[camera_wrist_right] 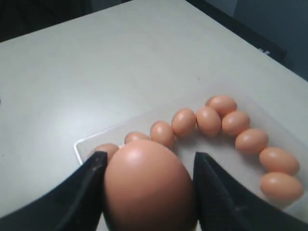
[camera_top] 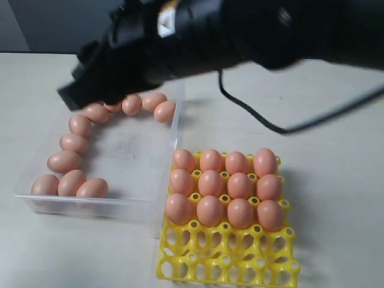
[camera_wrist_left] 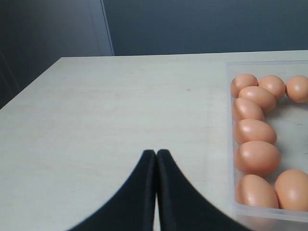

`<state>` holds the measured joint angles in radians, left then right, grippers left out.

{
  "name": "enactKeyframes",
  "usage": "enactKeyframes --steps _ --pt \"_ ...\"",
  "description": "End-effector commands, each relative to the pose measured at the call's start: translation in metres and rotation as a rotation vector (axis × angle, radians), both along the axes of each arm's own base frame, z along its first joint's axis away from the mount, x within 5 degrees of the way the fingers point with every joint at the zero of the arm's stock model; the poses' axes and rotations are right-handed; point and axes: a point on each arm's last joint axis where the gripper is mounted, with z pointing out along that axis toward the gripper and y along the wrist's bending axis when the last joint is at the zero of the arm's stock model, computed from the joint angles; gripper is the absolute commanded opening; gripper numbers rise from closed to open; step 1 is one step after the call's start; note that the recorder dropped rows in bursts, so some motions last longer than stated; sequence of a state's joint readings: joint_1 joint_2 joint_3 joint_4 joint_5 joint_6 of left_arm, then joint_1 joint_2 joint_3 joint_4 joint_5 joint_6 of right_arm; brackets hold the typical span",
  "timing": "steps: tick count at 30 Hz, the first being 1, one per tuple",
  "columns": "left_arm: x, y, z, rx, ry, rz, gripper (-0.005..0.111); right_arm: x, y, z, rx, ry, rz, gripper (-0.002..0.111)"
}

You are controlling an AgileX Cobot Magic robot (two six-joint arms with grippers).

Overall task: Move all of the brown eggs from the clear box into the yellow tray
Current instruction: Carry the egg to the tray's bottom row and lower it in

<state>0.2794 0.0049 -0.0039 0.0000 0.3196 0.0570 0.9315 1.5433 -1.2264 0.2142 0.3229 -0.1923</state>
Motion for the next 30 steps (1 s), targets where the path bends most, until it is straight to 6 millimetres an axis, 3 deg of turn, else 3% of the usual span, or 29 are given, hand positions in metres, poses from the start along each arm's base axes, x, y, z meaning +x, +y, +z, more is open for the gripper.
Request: enactKeyframes --steps 1,7,13,22,30 --pt "0.000 0.000 0.000 0.003 -0.012 -0.005 0.000 -0.030 -0.045 -0.024 0.022 -0.018 -0.035 -0.001" --pt "0.000 0.000 0.000 0.003 -0.012 -0.005 0.000 -0.060 -0.088 -0.059 0.020 0.010 -0.069 -0.001" --pt "0.000 0.000 0.000 0.003 -0.012 -0.005 0.000 -0.073 -0.105 -0.090 -0.067 0.072 -0.067 -0.001" --pt "0.000 0.000 0.000 0.003 -0.012 -0.005 0.000 -0.079 -0.108 -0.099 -0.088 0.180 -0.088 -0.001" --pt "0.000 0.000 0.000 0.003 -0.012 -0.005 0.000 -0.093 -0.096 -0.102 0.005 -0.106 0.034 -0.001"
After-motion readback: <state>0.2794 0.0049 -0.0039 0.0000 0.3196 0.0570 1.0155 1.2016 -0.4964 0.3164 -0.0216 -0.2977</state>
